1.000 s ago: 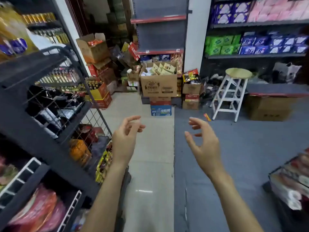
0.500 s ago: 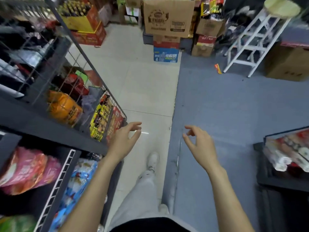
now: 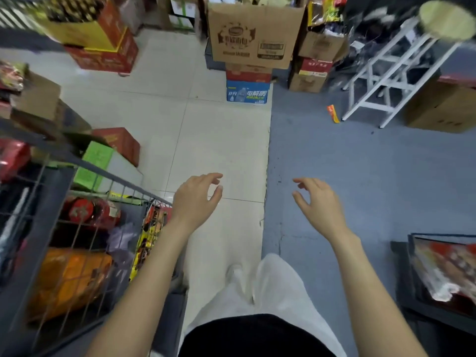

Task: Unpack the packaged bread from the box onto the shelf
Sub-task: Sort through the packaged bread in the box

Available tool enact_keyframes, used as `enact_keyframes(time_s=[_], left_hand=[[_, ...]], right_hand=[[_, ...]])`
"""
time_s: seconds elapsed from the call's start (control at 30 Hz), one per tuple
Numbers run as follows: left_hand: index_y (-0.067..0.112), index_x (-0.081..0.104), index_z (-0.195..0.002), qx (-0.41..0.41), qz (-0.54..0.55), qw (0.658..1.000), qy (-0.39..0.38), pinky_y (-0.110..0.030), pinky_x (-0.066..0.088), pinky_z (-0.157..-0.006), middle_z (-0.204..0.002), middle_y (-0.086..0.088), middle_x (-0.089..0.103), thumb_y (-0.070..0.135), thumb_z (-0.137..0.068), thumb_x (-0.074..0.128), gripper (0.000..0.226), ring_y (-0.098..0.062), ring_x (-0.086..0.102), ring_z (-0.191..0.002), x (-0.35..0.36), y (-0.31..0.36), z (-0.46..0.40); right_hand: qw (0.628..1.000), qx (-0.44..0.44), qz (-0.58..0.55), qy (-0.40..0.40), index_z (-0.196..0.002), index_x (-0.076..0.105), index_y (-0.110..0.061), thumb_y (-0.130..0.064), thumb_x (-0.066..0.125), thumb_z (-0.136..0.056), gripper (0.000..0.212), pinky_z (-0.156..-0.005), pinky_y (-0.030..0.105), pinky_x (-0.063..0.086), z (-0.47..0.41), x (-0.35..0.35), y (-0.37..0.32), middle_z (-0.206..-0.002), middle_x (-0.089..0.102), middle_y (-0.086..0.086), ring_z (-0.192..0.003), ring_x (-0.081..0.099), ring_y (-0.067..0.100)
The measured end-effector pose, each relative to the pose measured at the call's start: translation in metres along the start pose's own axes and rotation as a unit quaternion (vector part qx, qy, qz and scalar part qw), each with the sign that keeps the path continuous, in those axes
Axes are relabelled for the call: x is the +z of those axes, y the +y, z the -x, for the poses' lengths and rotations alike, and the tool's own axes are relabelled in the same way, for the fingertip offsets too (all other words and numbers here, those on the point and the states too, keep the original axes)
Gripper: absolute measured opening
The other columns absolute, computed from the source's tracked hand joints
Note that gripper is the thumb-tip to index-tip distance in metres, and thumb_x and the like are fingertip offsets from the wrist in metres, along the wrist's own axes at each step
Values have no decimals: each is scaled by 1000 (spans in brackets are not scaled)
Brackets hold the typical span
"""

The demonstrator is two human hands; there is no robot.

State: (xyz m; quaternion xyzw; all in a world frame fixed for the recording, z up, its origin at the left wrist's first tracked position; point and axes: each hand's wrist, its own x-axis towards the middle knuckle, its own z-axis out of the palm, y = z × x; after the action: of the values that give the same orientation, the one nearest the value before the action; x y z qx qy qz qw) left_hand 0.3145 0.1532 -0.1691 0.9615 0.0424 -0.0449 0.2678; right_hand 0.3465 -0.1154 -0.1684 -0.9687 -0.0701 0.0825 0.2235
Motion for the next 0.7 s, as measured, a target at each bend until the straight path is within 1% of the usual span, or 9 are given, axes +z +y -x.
enact_keyframes(time_s=[0.07,0.13,0.2,0.27,0.33,0.37,0.43,0.53,0.7], left_hand=[[23,59,-124,10,-8,1000,-4,-34,44,-86,-113,10,65,38,-94,40,38,-17,55,-109,-6,-6,-35],[23,60,-122,19,-10,1000,-4,-32,45,-84,-111,11,66,46,-88,30,51,-17,57,-107,-9,-12,-68],[23,61,-121,16,-8,1000,2,-31,45,-82,-109,12,67,49,-85,26,57,-16,58,-105,-10,-20,-104],[24,60,-123,-4,-5,1000,1,-30,44,-84,-110,13,66,46,-89,33,49,-16,57,-106,-11,-29,-145],[25,57,-126,-32,5,999,-10,-32,44,-88,-114,13,64,35,-96,45,34,-15,54,-111,-16,-34,-189],[25,56,-127,-43,9,999,-10,-33,44,-89,-116,12,64,31,-96,48,33,-15,54,-112,-20,-34,-211],[25,55,-129,-64,11,998,5,-33,45,-87,-119,12,63,29,-96,50,33,-15,53,-114,-32,-33,-254],[26,54,-130,-76,7,997,22,-28,41,-81,-121,13,62,30,-96,49,34,-12,51,-116,-52,-32,-320],[25,54,-131,-63,-15,998,4,-30,43,-86,-123,10,62,29,-96,48,35,-16,53,-115,-75,-42,-421]], right_hand=[[1000,-8,0,-9,-123,58,-16,-24,54,-94,30,-80,34,45,-39,-4,0,-112,63,2,-106,56,22],[1000,-18,4,-19,-122,59,-15,-21,56,-93,29,-81,34,45,-81,-8,3,-111,63,4,-106,56,23],[999,-28,9,-25,-121,59,-16,-21,57,-92,30,-82,34,44,-127,-13,8,-111,63,3,-106,56,24],[999,-40,8,-32,-121,59,-16,-21,57,-93,29,-83,35,45,-174,-17,13,-112,63,3,-106,56,24],[998,-47,1,-35,-122,59,-16,-22,56,-93,30,-83,35,46,-223,-22,16,-114,63,3,-107,56,23],[998,-49,-1,-40,-122,58,-17,-23,56,-93,30,-83,35,46,-247,-25,18,-116,62,3,-108,56,22],[998,-48,-2,-48,-124,57,-18,-24,55,-93,31,-83,33,45,-294,-30,19,-119,61,2,-111,56,21],[998,-35,-9,-54,-125,56,-18,-24,54,-94,32,-81,31,43,-359,-39,16,-121,61,1,-113,55,22],[998,-30,-13,-50,-123,57,-14,-22,55,-93,31,-82,36,47,-460,-46,1,-121,61,6,-111,56,26]])
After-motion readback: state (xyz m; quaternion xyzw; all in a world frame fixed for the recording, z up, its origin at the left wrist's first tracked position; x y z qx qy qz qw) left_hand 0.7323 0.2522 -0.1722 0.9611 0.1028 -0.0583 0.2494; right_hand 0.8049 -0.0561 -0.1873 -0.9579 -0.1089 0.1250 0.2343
